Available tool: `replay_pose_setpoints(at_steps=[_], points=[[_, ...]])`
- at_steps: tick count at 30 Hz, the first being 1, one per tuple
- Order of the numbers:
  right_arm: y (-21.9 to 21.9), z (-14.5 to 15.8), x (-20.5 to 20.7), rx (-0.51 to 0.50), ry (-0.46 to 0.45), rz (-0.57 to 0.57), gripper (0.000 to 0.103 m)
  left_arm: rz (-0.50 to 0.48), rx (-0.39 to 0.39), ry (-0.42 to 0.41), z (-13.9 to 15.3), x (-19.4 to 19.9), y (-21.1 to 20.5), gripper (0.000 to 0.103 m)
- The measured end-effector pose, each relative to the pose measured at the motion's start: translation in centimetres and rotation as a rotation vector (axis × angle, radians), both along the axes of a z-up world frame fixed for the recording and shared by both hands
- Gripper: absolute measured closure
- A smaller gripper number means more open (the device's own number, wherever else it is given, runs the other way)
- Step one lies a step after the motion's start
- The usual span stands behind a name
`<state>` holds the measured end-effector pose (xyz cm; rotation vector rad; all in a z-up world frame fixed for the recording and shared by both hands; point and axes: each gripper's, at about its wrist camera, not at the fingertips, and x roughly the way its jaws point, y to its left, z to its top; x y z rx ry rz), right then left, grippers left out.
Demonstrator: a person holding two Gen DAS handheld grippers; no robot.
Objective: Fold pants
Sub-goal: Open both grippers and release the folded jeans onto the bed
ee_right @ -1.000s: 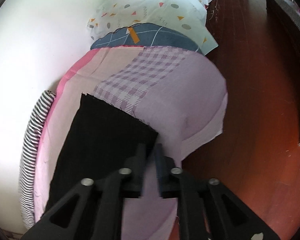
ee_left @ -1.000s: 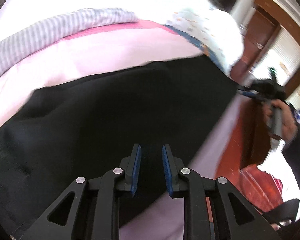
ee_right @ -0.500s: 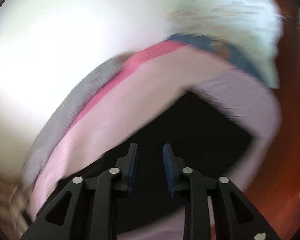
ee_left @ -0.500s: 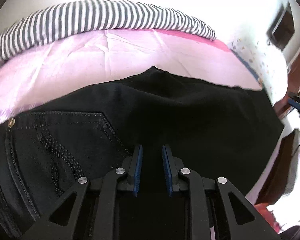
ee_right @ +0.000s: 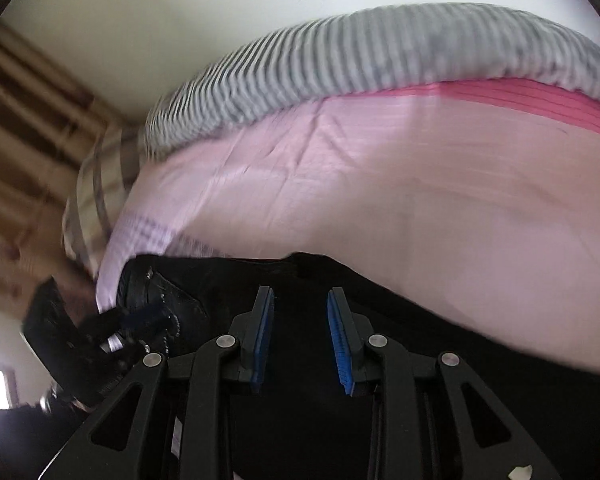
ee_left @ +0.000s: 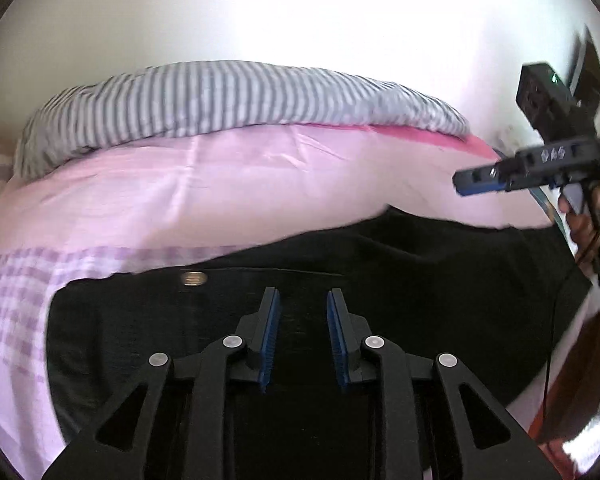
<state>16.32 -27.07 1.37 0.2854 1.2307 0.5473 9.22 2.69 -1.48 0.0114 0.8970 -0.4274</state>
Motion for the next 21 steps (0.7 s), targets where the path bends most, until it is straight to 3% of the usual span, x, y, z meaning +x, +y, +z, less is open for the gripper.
replay_pose_setpoints(at_steps=[6, 15, 18, 21], points=[[3.7, -3.0, 2.7, -0.039, 0.084, 0.15, 0.076, 0.031, -0.023, 0.009, -0.5, 0.8, 2.0, 0.074], [5.4, -4.9, 2.7, -0.073, 0.11, 0.222, 0.076, 0.012, -0.03, 0.006, -1.0, 0.9, 1.8, 0.074], [5.4, -4.8, 2.5, -0.066, 0.1, 0.219, 0.088, 0.008, -0.035, 0.009, -1.1, 0.9, 1.9, 0.075], [5.1, -3.9, 2.2, -0.046, 0.052, 0.191, 0.093, 0.009, -0.035, 0.012, -1.0, 1.0, 1.9, 0.074]])
